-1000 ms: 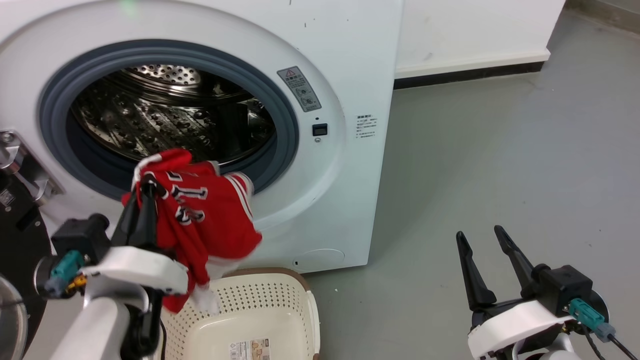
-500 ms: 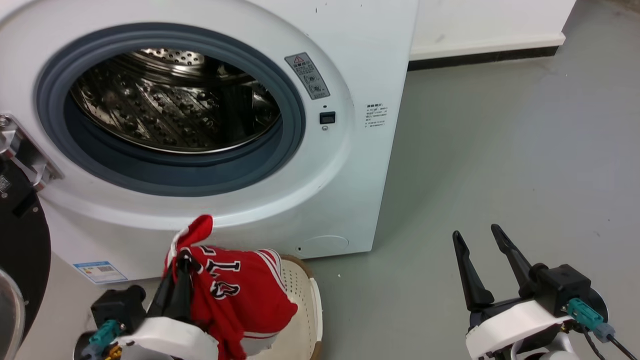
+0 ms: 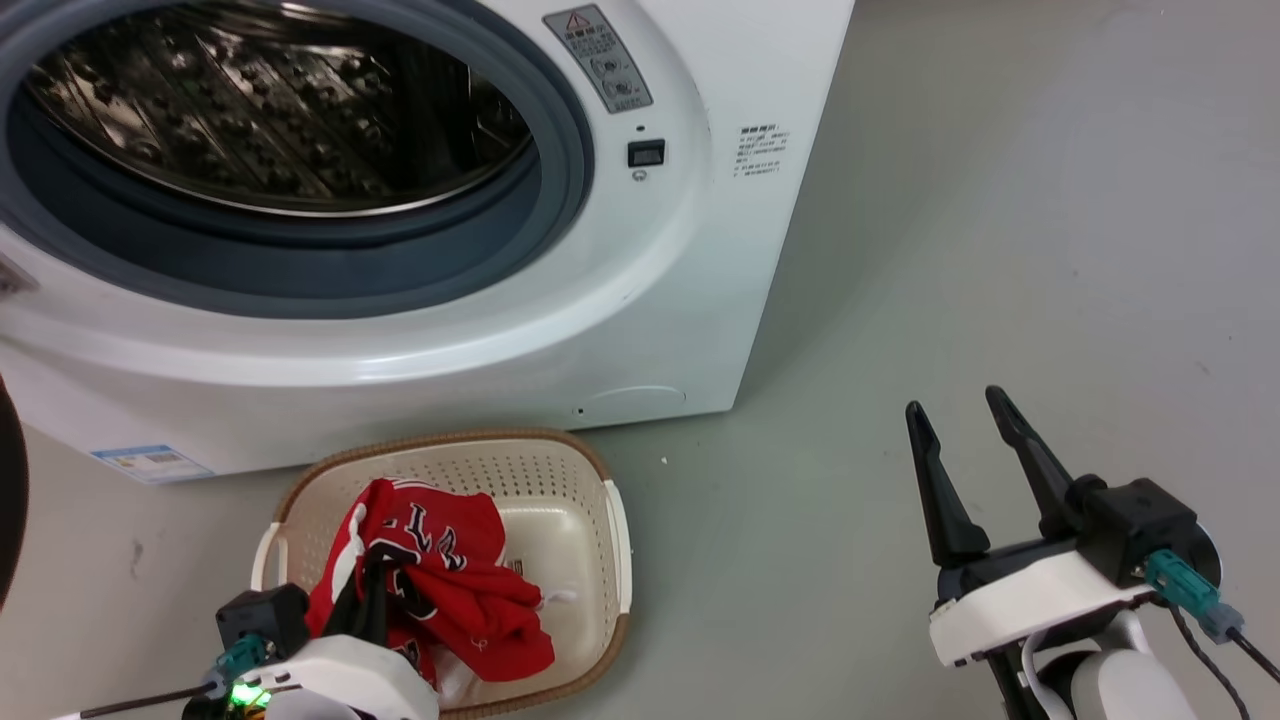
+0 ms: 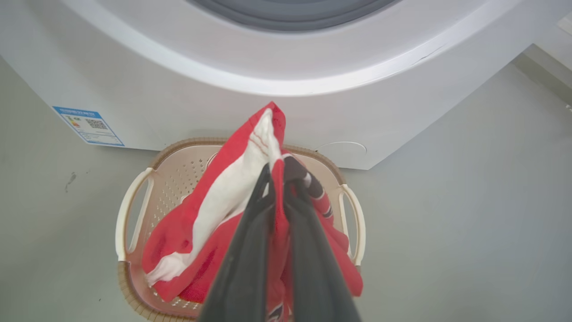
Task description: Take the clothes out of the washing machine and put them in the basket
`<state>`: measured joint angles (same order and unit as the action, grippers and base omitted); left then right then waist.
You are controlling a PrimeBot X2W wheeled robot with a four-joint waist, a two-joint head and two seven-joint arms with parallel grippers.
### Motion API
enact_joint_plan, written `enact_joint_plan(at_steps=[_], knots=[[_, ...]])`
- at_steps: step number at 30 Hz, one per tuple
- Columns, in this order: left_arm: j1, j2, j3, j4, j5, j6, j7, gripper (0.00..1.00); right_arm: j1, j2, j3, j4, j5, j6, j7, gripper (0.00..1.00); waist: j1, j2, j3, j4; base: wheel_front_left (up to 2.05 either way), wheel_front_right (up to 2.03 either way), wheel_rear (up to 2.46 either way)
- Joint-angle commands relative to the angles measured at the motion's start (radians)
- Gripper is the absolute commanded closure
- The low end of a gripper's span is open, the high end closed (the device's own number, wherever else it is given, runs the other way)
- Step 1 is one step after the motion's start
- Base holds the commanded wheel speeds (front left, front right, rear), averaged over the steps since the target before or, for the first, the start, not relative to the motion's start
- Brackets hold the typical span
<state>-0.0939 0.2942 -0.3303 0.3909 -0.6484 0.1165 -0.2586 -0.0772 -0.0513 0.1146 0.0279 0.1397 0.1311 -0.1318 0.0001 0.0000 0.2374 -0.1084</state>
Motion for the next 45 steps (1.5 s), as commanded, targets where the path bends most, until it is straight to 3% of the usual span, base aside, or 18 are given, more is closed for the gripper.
enact_joint_plan(at_steps=[1, 12, 20, 30, 39, 40, 42, 43, 44, 45], knots=[[-0.036, -0.011, 0.012, 0.042, 0.001, -0.018, -0.007, 1.00, -0.026, 0.002, 0.005, -0.006, -0.002, -0.001, -0.005, 0.00, -0.0001, 0.0000, 0.048, -0.006, 0.00, 0.00, 0.00], [-0.216, -0.052, 0.121, 0.278, 0.078, -0.116, -0.009, 1.00, -0.107, 0.002, 0.023, -0.017, 0.000, -0.001, -0.020, 0.00, -0.0001, 0.0000, 0.252, -0.046, 0.00, 0.00, 0.00], [-0.334, -0.055, 0.189, 0.392, 0.133, -0.158, -0.008, 1.00, -0.149, 0.002, 0.036, -0.019, 0.016, -0.001, -0.044, 0.00, -0.0001, 0.0000, 0.372, -0.092, 0.00, 0.00, 0.00], [-0.484, -0.020, 0.257, 0.540, 0.208, -0.180, -0.007, 1.00, -0.196, 0.002, 0.068, -0.014, 0.039, -0.001, -0.077, 0.00, -0.0001, 0.0000, 0.521, -0.159, 0.00, 0.00, 0.00], [-0.519, -0.010, 0.299, 0.668, 0.224, -0.186, -0.007, 1.00, -0.214, 0.002, 0.080, 0.009, 0.062, -0.001, -0.106, 0.00, -0.0001, 0.0000, 0.568, -0.188, 0.00, 0.00, 0.00], [-0.522, -0.012, 0.305, 0.680, 0.222, -0.188, -0.007, 0.89, -0.216, 0.002, 0.080, 0.014, 0.063, -0.001, -0.106, 0.00, -0.0001, 0.0000, 0.567, -0.187, 0.00, 0.00, 0.00], [-0.522, -0.021, 0.312, 0.706, 0.215, -0.195, -0.007, 0.54, -0.219, 0.002, 0.081, 0.022, 0.064, -0.001, -0.110, 0.00, -0.0001, 0.0000, 0.557, -0.183, 0.00, 0.00, 0.00], [-0.522, -0.026, 0.313, 0.718, 0.216, -0.199, -0.007, 0.15, -0.220, 0.002, 0.081, 0.027, 0.064, -0.001, -0.112, 0.00, -0.0001, 0.0000, 0.548, -0.179, 0.00, 0.00, 0.00], [-0.522, -0.031, 0.311, 0.729, 0.218, -0.204, -0.007, 0.00, -0.220, 0.002, 0.080, 0.033, 0.062, -0.001, -0.113, 0.00, -0.0001, 0.0000, 0.537, -0.175, 0.00, 0.00, 0.00], [-0.521, -0.037, 0.312, 0.738, 0.219, -0.205, -0.007, 0.00, -0.221, 0.002, 0.079, 0.039, 0.060, -0.001, -0.114, 0.00, -0.0001, 0.0000, 0.522, -0.170, 0.00, 0.00, 0.00]])
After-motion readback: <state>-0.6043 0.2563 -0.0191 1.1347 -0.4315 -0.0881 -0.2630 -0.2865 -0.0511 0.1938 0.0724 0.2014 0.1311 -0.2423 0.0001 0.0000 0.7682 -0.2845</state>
